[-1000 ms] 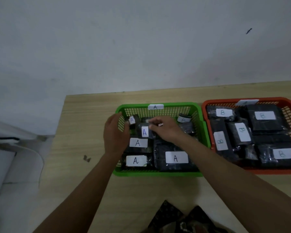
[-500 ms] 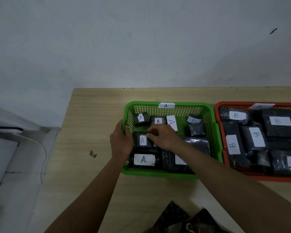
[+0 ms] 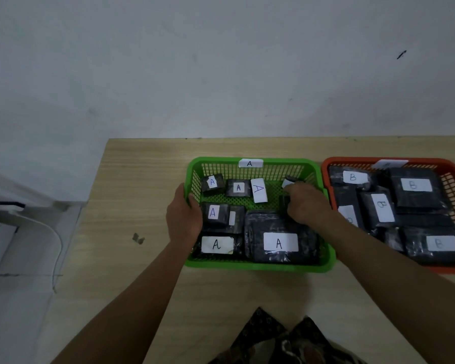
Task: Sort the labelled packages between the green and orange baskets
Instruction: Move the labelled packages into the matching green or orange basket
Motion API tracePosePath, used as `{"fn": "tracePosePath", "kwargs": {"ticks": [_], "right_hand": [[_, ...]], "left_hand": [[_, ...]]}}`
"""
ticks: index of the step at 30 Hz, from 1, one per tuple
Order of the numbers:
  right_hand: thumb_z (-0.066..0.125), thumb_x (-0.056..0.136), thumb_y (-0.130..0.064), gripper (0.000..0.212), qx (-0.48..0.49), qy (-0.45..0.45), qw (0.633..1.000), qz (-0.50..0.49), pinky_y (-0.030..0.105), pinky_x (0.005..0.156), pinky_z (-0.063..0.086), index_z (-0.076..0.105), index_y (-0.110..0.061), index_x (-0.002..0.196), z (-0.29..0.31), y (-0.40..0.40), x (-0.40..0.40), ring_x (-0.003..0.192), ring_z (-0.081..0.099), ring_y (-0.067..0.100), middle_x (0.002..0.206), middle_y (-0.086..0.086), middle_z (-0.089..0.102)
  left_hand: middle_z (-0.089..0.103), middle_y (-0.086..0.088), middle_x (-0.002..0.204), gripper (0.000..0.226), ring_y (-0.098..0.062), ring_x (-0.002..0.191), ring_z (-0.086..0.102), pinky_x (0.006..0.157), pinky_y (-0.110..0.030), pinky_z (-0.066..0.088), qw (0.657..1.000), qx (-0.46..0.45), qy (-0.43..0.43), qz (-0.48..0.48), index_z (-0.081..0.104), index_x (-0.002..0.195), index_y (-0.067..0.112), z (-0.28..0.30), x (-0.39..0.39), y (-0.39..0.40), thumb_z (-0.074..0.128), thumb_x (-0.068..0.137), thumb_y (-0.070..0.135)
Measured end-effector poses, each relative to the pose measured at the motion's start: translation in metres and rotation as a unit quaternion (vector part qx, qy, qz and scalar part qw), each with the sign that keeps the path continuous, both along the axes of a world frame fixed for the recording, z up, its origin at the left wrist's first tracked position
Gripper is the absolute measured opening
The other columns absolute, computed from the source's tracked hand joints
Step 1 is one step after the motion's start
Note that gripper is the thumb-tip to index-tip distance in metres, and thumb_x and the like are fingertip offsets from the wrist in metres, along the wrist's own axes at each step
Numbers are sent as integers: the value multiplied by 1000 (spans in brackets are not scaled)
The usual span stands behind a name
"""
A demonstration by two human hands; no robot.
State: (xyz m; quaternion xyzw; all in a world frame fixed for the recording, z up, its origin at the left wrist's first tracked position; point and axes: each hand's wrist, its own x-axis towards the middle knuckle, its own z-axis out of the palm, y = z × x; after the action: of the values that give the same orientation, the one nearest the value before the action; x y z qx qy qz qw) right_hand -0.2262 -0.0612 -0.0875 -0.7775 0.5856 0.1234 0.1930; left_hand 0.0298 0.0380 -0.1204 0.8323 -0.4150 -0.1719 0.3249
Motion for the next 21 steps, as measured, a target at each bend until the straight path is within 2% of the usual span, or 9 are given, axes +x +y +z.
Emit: {"fn": "tracePosePath", "kwargs": {"ticks": [2,3,5,7,10,12,15,19,21], "right_hand": [[64,86,-12,42,5,9,1000,14,39,98,48,61,-9,127,-1,-3,-1,121,52,33,137,16,50],[64,88,-15,41,14,0,1000,13,36,98,48,60,-9,128,-1,-4,-2,121,52,32,138,16,49],[67,89,-26,36,45,-40,998,-15,32,91,47,60,-12,121,0,-5,-3,114,55,30,132,14,54],[71,85,-39,30,54,-79,993,-64,31,83,48,60,-16,103,1,-3,-3,97,57,25,114,10,62],[77,80,-33,27,-6,-133,984,-114,32,76,51,58,-16,90,-4,6,-5,85,56,22,103,10,67],[78,77,-25,35,-48,-201,969,-136,32,74,50,59,-14,104,-8,14,-6,87,57,23,107,11,65],[79,75,-26,62,-126,-302,939,-106,28,79,45,51,-12,128,-5,21,-2,98,56,22,114,8,60],[81,77,-27,82,-168,-380,909,-17,29,97,44,39,-10,145,8,27,5,119,50,20,131,10,53],[81,78,-29,86,-177,-398,900,-10,28,99,44,35,-12,148,12,30,5,121,49,17,135,8,52]], "left_hand": [[60,-14,130,43,-33,115,58,93,-43,50,1000,7,-5,-7,40,143,12,2,-1,-1,41,101,19],[54,-13,136,47,-31,122,53,97,-43,47,1000,3,-13,-11,36,147,14,4,-2,-1,42,101,19],[49,-11,140,51,-29,128,45,97,-44,47,999,-13,-28,-27,34,148,17,7,-6,0,47,98,19],[48,-12,142,51,-30,131,42,99,-48,48,997,-33,-53,-51,39,145,13,11,-8,1,52,96,18],[48,-18,142,49,-36,134,41,106,-52,41,988,-71,-109,-77,48,139,5,16,-16,-1,59,93,16],[51,-17,140,46,-34,133,44,108,-49,40,985,-89,-113,-96,54,135,4,21,-26,-6,62,92,18],[61,-9,129,40,-25,120,54,101,-36,45,986,-84,-38,-138,60,128,8,29,-46,-16,62,93,27],[72,1,112,40,-11,102,65,83,-20,51,971,-35,139,-191,69,118,16,39,-69,-29,63,91,44],[73,3,108,40,-11,100,68,84,-25,54,947,-6,265,-180,71,114,20,45,-77,-35,64,88,50]]}}
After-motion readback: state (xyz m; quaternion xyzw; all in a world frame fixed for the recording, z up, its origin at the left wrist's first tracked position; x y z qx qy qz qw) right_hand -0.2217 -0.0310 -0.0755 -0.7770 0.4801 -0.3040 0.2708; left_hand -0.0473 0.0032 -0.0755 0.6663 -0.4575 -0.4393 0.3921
